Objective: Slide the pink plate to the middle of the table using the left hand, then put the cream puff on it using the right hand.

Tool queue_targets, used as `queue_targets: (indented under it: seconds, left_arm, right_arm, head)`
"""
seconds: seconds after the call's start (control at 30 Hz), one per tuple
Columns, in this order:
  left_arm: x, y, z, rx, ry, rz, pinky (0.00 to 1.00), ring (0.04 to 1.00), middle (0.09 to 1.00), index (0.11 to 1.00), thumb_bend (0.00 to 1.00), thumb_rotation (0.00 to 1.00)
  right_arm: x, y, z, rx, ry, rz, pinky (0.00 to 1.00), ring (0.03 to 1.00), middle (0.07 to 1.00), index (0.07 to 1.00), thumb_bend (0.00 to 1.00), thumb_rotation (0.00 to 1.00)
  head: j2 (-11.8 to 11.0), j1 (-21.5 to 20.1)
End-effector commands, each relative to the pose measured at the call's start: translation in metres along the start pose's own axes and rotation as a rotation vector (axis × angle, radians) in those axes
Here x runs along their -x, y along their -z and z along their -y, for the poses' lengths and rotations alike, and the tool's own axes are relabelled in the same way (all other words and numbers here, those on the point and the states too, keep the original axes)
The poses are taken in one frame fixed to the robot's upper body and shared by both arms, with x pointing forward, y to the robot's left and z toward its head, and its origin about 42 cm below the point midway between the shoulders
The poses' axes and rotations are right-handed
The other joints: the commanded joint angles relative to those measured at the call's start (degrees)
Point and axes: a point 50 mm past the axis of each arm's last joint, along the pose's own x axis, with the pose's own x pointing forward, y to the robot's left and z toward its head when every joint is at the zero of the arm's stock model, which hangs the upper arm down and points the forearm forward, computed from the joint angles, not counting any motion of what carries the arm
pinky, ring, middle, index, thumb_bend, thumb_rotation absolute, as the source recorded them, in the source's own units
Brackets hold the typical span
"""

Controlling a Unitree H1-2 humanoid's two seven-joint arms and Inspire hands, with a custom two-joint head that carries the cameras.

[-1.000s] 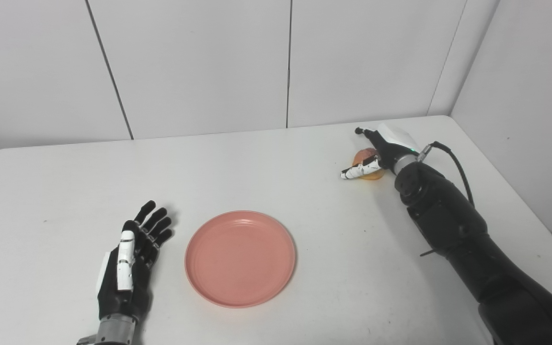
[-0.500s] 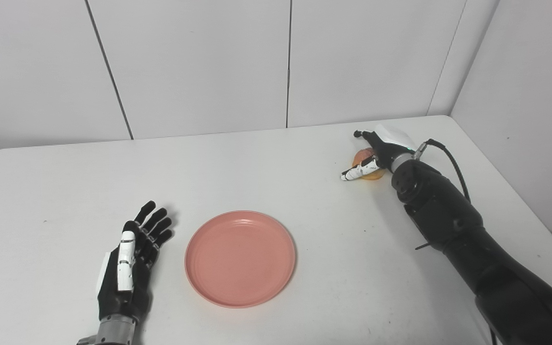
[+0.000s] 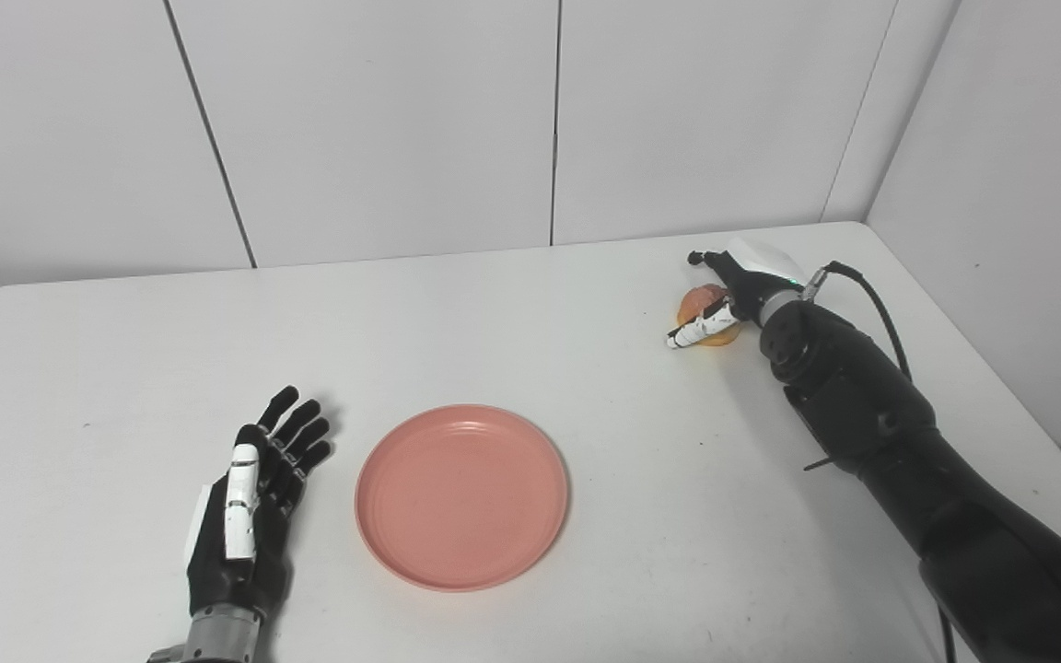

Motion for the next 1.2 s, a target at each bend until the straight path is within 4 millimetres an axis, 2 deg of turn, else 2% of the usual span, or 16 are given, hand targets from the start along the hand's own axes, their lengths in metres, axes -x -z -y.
queue_targets:
  seconds: [0.0, 0.07, 0.13, 0.2, 0.27, 0.33, 0.37, 0.4, 0.5, 0.53, 0.6, 0.83, 1.0, 1.17]
  left_arm:
    - [0.011, 0.014, -0.007, -0.005, -0.01, -0.055, 0.87, 0.864, 0.864, 0.852, 0.49, 1.0]
    - [0.011, 0.013, -0.007, -0.005, -0.013, -0.056, 0.87, 0.864, 0.865, 0.853, 0.49, 1.0]
    - [0.011, 0.013, -0.007, -0.005, -0.016, -0.056, 0.87, 0.864, 0.865, 0.852, 0.49, 1.0]
    - [0.011, 0.013, -0.007, -0.002, -0.017, -0.055, 0.87, 0.863, 0.863, 0.85, 0.49, 1.0]
    - [0.01, 0.013, -0.006, 0.005, -0.013, -0.055, 0.87, 0.864, 0.864, 0.852, 0.49, 1.0]
    - [0.01, 0.012, -0.006, 0.01, -0.009, -0.055, 0.87, 0.864, 0.864, 0.853, 0.49, 1.0]
    - [0.011, 0.012, -0.006, 0.006, -0.011, -0.055, 0.87, 0.866, 0.866, 0.855, 0.49, 1.0]
    - [0.011, 0.012, -0.005, 0.005, -0.012, -0.056, 0.88, 0.867, 0.867, 0.857, 0.48, 1.0]
    - [0.011, 0.012, -0.006, 0.005, -0.01, -0.055, 0.88, 0.869, 0.868, 0.856, 0.48, 1.0]
    - [0.01, 0.012, -0.006, 0.003, -0.008, -0.054, 0.88, 0.87, 0.87, 0.858, 0.48, 1.0]
    - [0.01, 0.012, -0.006, 0.003, -0.003, -0.054, 0.88, 0.871, 0.871, 0.859, 0.49, 1.0]
    - [0.01, 0.011, -0.004, 0.003, -0.006, -0.056, 0.87, 0.868, 0.871, 0.859, 0.49, 1.0]
    - [0.01, 0.01, -0.004, 0.002, -0.013, -0.058, 0.87, 0.867, 0.868, 0.855, 0.48, 1.0]
    - [0.009, 0.011, -0.004, 0.002, -0.016, -0.058, 0.87, 0.865, 0.866, 0.855, 0.48, 1.0]
  right_arm:
    - [0.0, -0.012, 0.039, -0.019, 0.091, 0.028, 0.48, 0.594, 0.679, 0.848, 0.8, 0.08]
    - [0.0, -0.01, 0.04, -0.009, 0.084, 0.01, 0.39, 0.485, 0.578, 0.81, 0.76, 0.05]
    - [-0.001, -0.008, 0.041, 0.027, 0.073, -0.005, 0.37, 0.463, 0.559, 0.799, 0.75, 0.05]
    - [-0.002, -0.005, 0.041, 0.056, 0.058, -0.017, 0.44, 0.541, 0.629, 0.743, 0.75, 0.07]
    - [-0.004, -0.003, 0.04, 0.064, 0.044, -0.029, 0.38, 0.456, 0.554, 0.684, 0.75, 0.06]
    - [-0.006, -0.002, 0.039, 0.067, 0.033, -0.04, 0.35, 0.415, 0.517, 0.663, 0.75, 0.06]
    - [-0.007, 0.0, 0.038, 0.066, 0.026, -0.043, 0.35, 0.414, 0.512, 0.62, 0.7, 0.07]
    - [-0.007, 0.0, 0.036, 0.066, 0.022, -0.044, 0.35, 0.414, 0.504, 0.532, 0.58, 0.11]
    - [-0.007, 0.002, 0.032, 0.067, 0.015, -0.046, 0.35, 0.414, 0.499, 0.494, 0.53, 0.13]
    - [-0.007, 0.002, 0.031, 0.067, 0.015, -0.046, 0.35, 0.416, 0.498, 0.478, 0.53, 0.05]
    - [-0.007, 0.002, 0.029, 0.066, 0.016, -0.043, 0.35, 0.413, 0.497, 0.467, 0.53, 0.01]
    - [-0.004, 0.003, 0.03, 0.06, 0.032, -0.03, 0.34, 0.409, 0.49, 0.474, 0.53, 0.0]
    - [0.001, 0.001, 0.039, 0.026, 0.056, 0.0, 0.36, 0.419, 0.487, 0.483, 0.53, 0.0]
    - [0.014, -0.009, 0.052, 0.001, 0.108, 0.05, 0.32, 0.391, 0.459, 0.514, 0.52, 0.0]
  head:
    - [0.0, 0.0]
    - [0.0, 0.0]
    - [0.2, 0.0]
    - [0.2, 0.1]
    - [0.2, 0.1]
    - [0.2, 0.1]
    - [0.2, 0.1]
    - [0.2, 0.1]
    - [0.3, 0.2]
    - [0.3, 0.2]
    - [0.3, 0.1]
    - [0.2, 0.3]
    - [0.1, 0.4]
    - [0.0, 0.5]
